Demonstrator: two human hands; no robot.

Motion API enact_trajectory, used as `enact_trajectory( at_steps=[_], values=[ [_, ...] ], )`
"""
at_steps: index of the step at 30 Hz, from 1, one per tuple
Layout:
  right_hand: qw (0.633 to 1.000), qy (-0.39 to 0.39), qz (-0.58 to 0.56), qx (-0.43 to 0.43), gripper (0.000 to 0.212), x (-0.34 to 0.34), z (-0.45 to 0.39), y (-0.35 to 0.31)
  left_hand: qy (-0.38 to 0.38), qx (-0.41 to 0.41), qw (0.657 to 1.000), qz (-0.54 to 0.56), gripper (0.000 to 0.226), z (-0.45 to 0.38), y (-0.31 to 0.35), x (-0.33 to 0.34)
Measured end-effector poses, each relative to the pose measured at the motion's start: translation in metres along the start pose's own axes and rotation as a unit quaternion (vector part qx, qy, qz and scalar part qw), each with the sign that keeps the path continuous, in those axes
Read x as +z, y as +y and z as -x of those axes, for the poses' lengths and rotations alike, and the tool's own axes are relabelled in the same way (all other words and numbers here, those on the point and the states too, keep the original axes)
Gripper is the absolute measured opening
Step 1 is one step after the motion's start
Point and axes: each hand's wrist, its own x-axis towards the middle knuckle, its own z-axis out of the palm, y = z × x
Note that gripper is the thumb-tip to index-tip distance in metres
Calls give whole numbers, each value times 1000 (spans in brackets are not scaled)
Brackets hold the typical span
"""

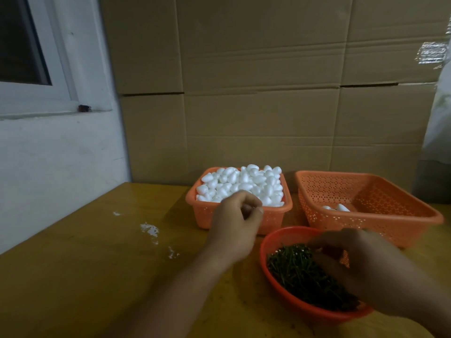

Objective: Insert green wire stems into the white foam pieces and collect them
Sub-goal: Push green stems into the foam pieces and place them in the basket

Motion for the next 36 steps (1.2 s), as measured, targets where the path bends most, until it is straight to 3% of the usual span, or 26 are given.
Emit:
enact_trajectory(
  at_steps=[4,10,16,19,25,29,34,36],
  values=[
    [999,36,-9,19,22,4,-3,1,49,-1,987,-151,13,-50,-6,-24],
    [997,68,-7,38,10,8,-3,0,-55,-59,939,-334,31,-108,-25,-42],
    [998,48,6,39,12,14,-4,-1,-130,-60,892,-429,26,-133,-33,-45],
    [998,50,15,43,12,15,-4,-1,-181,-55,868,-459,25,-137,-36,-41],
    [998,36,24,46,19,16,-4,-1,-234,-75,842,-481,48,-140,-33,-37],
    [998,23,24,47,22,17,-4,-2,-238,-58,821,-515,32,-142,-40,-38],
    [998,22,28,48,21,17,-5,-2,-220,-57,821,-524,13,-143,-41,-36],
    [998,18,28,48,22,18,-5,-2,-205,-57,831,-514,36,-144,-43,-35]
  ],
)
